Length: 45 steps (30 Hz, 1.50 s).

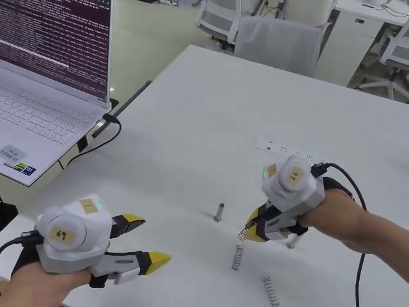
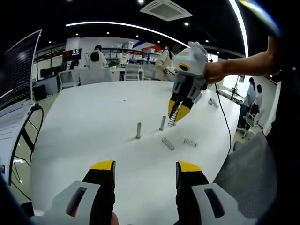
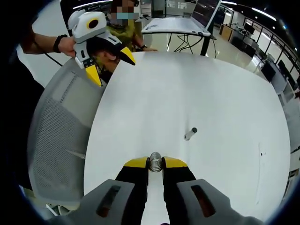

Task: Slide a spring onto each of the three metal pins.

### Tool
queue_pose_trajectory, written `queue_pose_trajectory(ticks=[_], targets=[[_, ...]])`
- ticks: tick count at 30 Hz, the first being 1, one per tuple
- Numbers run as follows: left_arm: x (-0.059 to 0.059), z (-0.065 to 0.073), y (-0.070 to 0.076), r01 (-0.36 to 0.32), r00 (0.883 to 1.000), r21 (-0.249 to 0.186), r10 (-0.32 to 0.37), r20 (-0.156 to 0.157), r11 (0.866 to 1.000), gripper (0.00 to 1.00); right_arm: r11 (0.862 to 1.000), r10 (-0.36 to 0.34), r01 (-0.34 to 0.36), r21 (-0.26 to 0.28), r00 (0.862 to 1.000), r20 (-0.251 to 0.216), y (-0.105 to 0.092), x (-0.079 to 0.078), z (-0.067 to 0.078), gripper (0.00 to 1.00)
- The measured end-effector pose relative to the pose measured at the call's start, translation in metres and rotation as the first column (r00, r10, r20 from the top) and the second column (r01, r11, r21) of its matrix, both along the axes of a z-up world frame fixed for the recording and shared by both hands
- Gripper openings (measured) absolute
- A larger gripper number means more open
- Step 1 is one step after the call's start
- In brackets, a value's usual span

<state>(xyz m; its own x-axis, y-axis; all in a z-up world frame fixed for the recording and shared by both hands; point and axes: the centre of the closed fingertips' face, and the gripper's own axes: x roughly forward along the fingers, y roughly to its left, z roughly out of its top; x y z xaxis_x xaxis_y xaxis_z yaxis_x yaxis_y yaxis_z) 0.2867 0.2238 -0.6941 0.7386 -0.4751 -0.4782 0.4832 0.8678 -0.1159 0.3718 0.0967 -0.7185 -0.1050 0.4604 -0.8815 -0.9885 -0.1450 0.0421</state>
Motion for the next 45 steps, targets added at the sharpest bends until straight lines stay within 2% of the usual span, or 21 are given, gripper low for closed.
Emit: queue_pose_trajectory(ticks=[15,26,33,45], targets=[[-0.004,-0.002,-0.008,0.002,1.0,-0.019,-0.002,-0.01,1.0,0.46,1.0,-0.002,0.002,-0.022,1.0,0.016,0.018,0.028,-0.005,0.08],[-0.005,-0.003,-0.007,-0.007,1.0,-0.023,0.007,-0.019,1.0,0.46,1.0,0.006,-0.005,-0.024,1.0,0.03,0.036,0.047,-0.005,0.08],[-0.004,-0.002,-0.002,-0.022,1.0,-0.025,0.021,-0.019,0.999,0.46,1.0,0.007,-0.007,-0.022,0.999,0.037,0.046,0.052,-0.009,0.08],[-0.008,-0.004,0.002,-0.038,0.999,-0.029,0.037,-0.028,0.999,0.46,1.0,-0.003,0.004,-0.023,0.999,0.05,0.051,0.061,-0.014,0.08]])
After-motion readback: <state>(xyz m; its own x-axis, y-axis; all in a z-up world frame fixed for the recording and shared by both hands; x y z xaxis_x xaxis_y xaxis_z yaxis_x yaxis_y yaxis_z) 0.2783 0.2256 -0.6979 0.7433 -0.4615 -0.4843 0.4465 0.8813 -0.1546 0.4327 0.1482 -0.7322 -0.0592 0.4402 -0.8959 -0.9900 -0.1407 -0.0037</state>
